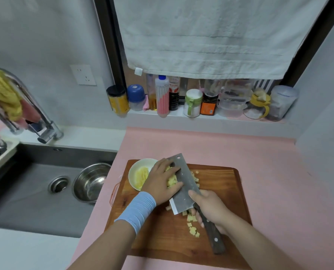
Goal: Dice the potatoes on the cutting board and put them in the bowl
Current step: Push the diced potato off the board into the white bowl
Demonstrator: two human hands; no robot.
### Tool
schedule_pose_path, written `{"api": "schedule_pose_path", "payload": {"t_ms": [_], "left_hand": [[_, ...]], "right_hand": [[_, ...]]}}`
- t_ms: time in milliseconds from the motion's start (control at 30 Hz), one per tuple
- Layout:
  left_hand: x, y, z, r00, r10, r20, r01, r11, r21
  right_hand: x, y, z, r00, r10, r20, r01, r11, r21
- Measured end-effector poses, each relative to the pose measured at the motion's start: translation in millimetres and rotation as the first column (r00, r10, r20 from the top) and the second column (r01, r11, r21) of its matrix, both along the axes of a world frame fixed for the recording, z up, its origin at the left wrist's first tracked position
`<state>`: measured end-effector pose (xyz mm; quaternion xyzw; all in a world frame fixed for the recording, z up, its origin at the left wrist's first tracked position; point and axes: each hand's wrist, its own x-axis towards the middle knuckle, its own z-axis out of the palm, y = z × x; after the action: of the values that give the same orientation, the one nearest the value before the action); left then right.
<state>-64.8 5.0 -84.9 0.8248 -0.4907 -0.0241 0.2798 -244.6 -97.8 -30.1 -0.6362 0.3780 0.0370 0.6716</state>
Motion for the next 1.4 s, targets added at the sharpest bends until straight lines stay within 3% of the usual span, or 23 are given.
{"api": "schedule_pose_path", "payload": {"t_ms": [167, 400, 567, 700, 833, 967, 1033, 1133, 1267, 1400], "left_hand": [[25, 26, -8, 0.993, 0.093, -0.076, -0.096, 0.994, -0.042], [55, 34, -11, 0.962, 0.212, -0.170, -0.203, 0.977, 0.070], [68, 39, -15, 0.976, 0.198, -0.092, -0.198, 0.980, 0.004], [58, 34, -12, 0.999, 0.012, 0.050, -0.006, 0.991, -0.133], [69, 38, -18, 0.990, 0.044, 0.135, -0.037, 0.998, -0.051], [80, 48, -16, 0.992, 0.102, 0.076, -0.099, 0.994, -0.035], [77, 44, -11, 0.996, 0.037, 0.076, -0.031, 0.996, -0.082], [78, 39, -13, 0.980, -0.068, 0.187, 0.072, 0.997, -0.014], [82, 54, -9, 0.972, -0.016, 0.236, -0.010, 0.994, 0.110], [73, 64, -6, 0.990, 0.043, 0.134, -0.040, 0.999, -0.024]], "right_hand": [[29, 15, 7, 0.998, 0.034, -0.044, -0.034, 0.999, 0.006], [43, 21, 12, 0.992, 0.026, -0.124, -0.031, 0.999, -0.038], [46, 18, 20, 0.987, 0.028, -0.160, -0.040, 0.997, -0.073], [51, 18, 22, 0.985, 0.050, -0.166, -0.068, 0.993, -0.101], [52, 17, 23, 0.984, 0.069, -0.166, -0.091, 0.987, -0.129], [48, 14, 26, 0.982, 0.085, -0.170, -0.111, 0.982, -0.151], [48, 13, 27, 0.980, 0.099, -0.175, -0.127, 0.980, -0.155], [48, 14, 28, 0.977, 0.113, -0.178, -0.141, 0.978, -0.151], [46, 11, 27, 0.980, 0.105, -0.170, -0.132, 0.979, -0.158], [44, 9, 25, 0.985, 0.099, -0.144, -0.121, 0.980, -0.156]]}}
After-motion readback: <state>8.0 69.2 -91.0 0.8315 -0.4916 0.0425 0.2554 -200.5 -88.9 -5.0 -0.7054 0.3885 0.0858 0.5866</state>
